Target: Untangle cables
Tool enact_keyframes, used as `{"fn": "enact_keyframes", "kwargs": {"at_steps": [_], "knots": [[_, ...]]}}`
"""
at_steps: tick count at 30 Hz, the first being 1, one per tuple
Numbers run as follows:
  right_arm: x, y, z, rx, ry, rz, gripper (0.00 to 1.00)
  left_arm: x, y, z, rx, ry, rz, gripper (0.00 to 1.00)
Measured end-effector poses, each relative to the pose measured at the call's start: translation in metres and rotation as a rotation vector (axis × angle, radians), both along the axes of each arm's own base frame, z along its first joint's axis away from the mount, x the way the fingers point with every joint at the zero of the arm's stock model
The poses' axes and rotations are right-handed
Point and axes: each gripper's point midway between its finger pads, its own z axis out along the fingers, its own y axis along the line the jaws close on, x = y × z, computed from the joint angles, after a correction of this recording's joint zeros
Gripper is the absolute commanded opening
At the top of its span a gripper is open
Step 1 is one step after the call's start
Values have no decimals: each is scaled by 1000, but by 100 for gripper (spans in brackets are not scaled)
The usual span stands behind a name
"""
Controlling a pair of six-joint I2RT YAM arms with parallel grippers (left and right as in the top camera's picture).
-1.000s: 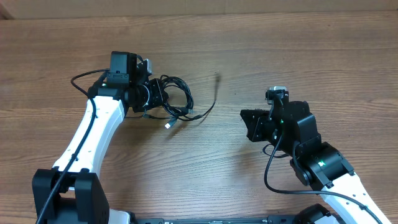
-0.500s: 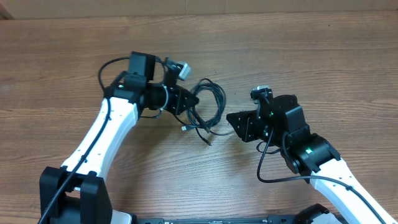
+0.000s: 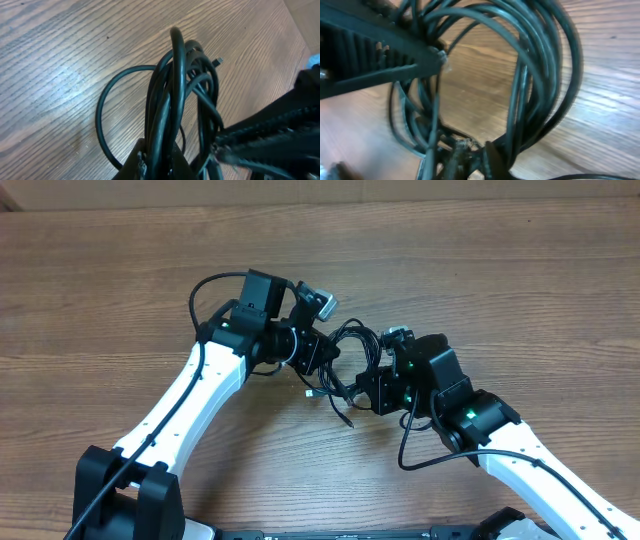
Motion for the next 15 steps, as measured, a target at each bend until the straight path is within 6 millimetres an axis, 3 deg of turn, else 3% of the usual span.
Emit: {"fn": "enact_keyframes", "kwargs": {"at_steps": [2,9,15], "knots": [[3,-3,-4,-23,1,-27,8,0,0,0,-1,3,3,4],[5,4,0,12,-8,-11,33,0,0,0,-2,3,5,4],[-7,26,13,116,-4,118,34,4,4,-3,23,-2,28,4]]}}
